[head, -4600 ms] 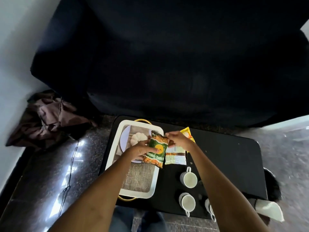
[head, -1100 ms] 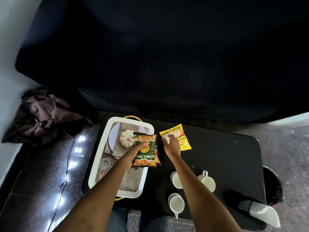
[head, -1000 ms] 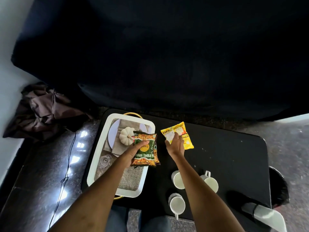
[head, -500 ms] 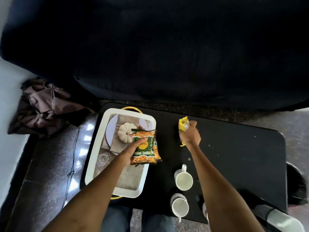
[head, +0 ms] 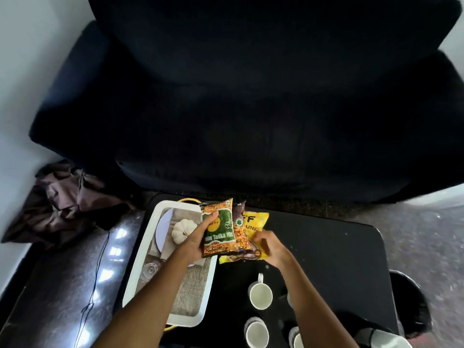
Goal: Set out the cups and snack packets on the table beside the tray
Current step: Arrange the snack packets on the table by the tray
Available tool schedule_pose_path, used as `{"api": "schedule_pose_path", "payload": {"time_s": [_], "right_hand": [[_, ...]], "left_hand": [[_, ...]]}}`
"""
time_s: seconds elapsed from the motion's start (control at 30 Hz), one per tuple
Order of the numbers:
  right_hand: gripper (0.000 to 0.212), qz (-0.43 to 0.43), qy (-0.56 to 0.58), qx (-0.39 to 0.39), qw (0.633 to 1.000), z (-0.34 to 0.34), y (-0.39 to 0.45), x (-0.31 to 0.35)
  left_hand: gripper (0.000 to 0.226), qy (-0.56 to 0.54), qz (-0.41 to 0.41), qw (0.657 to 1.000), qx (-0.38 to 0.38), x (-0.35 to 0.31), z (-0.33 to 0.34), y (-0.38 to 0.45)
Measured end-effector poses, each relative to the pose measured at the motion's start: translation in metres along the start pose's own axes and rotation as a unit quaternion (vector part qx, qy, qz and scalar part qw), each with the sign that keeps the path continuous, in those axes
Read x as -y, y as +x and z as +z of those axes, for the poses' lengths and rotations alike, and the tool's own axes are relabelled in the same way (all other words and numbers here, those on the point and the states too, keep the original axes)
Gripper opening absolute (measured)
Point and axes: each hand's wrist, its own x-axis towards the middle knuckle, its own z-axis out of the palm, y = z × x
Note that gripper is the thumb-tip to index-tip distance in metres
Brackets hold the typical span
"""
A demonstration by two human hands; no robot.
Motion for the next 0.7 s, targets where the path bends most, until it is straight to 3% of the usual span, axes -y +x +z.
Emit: {"api": "schedule_pose_path", "payload": {"time_s": [0.13, 0.23, 0.37, 0.47, 0.57, 0.7], "right_hand": [[0.049, -0.001, -0.023, -0.015, 1.000, 0.017, -0.014, 0.000], [0.040, 0.000, -0.052, 0.000, 0.999, 0.027, -0.018, 0.000], [0.032, -0.059, -0.141, -0.035, 0.988, 0.040, -0.023, 0.000], [0.035, -0.138, -0.050, -0.086, 0.985, 0.045, -0.032, -0.005], [0.026, -0.189, -0.043, -0.050, 0.980, 0.051, -0.039, -0.012], [0.023, -0.185, -0.153, 0.018, 0.970, 0.065, -0.048, -0.009]], "left_hand": [[0.065, -0.018, 0.012, 1.000, 0.014, 0.003, 0.018, -0.014], [0.093, 0.026, 0.007, 1.000, 0.006, 0.011, 0.022, -0.026], [0.074, 0.033, 0.025, 0.999, -0.012, 0.027, 0.019, -0.033], [0.066, 0.006, 0.035, 0.999, -0.028, 0.035, 0.012, -0.035], [0.052, 0.012, 0.039, 0.999, -0.036, 0.040, 0.007, -0.036], [0.059, 0.062, 0.059, 0.993, -0.080, 0.040, 0.006, -0.034]]}}
